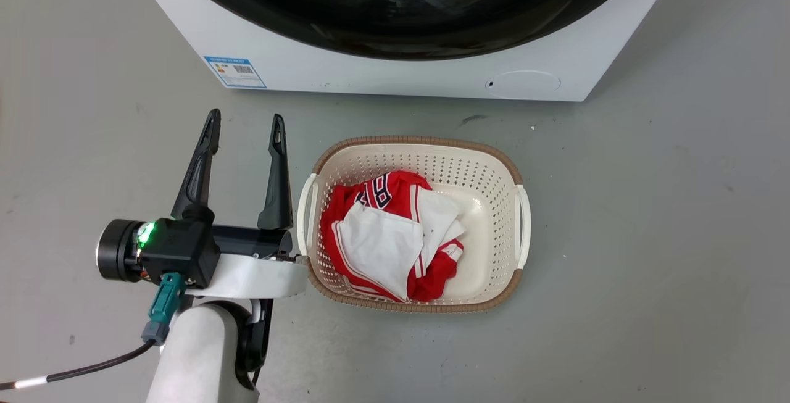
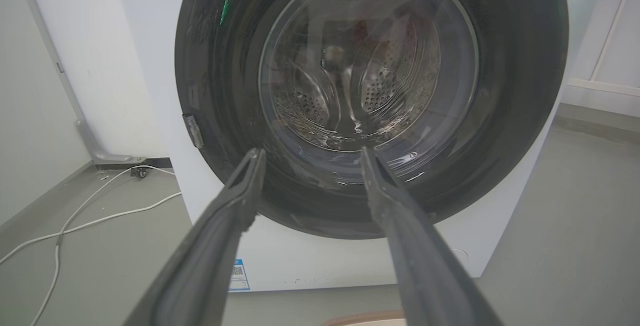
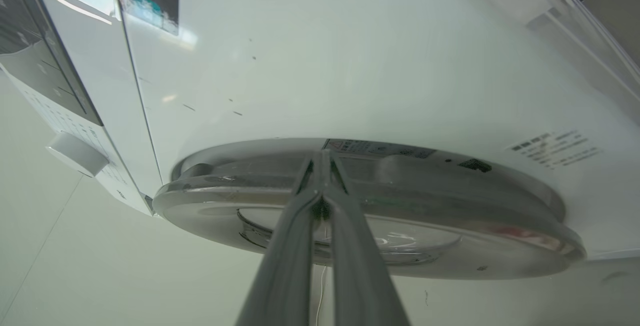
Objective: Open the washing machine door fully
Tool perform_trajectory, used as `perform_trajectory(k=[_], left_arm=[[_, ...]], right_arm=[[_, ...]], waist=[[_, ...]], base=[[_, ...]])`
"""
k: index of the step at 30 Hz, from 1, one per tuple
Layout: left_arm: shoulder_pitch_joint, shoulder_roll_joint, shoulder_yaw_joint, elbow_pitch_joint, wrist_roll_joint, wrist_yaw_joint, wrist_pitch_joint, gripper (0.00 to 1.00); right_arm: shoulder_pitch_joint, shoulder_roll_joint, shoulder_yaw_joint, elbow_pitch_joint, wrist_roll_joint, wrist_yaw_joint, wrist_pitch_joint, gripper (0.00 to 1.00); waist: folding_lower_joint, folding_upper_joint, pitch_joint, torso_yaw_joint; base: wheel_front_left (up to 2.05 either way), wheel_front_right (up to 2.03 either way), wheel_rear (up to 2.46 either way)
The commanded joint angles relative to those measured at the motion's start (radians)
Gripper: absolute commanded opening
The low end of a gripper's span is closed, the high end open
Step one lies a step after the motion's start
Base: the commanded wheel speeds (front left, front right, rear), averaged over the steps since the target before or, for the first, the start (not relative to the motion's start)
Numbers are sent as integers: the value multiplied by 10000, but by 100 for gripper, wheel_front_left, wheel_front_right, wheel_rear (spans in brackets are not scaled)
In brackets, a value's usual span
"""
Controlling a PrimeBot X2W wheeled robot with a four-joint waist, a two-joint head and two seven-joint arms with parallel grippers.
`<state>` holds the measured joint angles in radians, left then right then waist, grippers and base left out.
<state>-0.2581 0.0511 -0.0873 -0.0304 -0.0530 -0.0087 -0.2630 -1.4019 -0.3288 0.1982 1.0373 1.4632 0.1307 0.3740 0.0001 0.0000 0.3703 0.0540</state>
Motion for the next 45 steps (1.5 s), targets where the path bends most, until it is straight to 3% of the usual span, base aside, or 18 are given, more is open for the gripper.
perform_trajectory(k=[1, 20, 33, 39, 45], left_arm=[[-161, -10, -15, -15, 28, 12, -26, 100], [-617, -4, -267, -151, -107, 210, -26, 100], [-710, -9, -416, 11, -214, 348, -26, 100], [-357, -10, -341, 241, -261, 287, -26, 100], [123, -8, -231, 455, -252, 183, -26, 100]], right_arm=[[-244, 96, 79, 159, -61, 0, 119, 0], [-1911, 253, 738, 1511, -1041, -7, 480, 0], [-1263, 221, 747, 849, -501, 0, 2781, 0], [31, 365, 788, -31, 44, 2, 4436, 0], [1314, 585, 793, -587, 426, 0, 5166, 0]], waist=[[-1, 0, 127, 44], [-1, 0, 1181, 374], [-1, 0, 970, 290], [-1, 0, 158, 186], [-1, 0, -761, 90]], base=[[0, 0, 0], [0, 0, 0], [0, 0, 0], [0, 0, 0], [0, 0, 0]])
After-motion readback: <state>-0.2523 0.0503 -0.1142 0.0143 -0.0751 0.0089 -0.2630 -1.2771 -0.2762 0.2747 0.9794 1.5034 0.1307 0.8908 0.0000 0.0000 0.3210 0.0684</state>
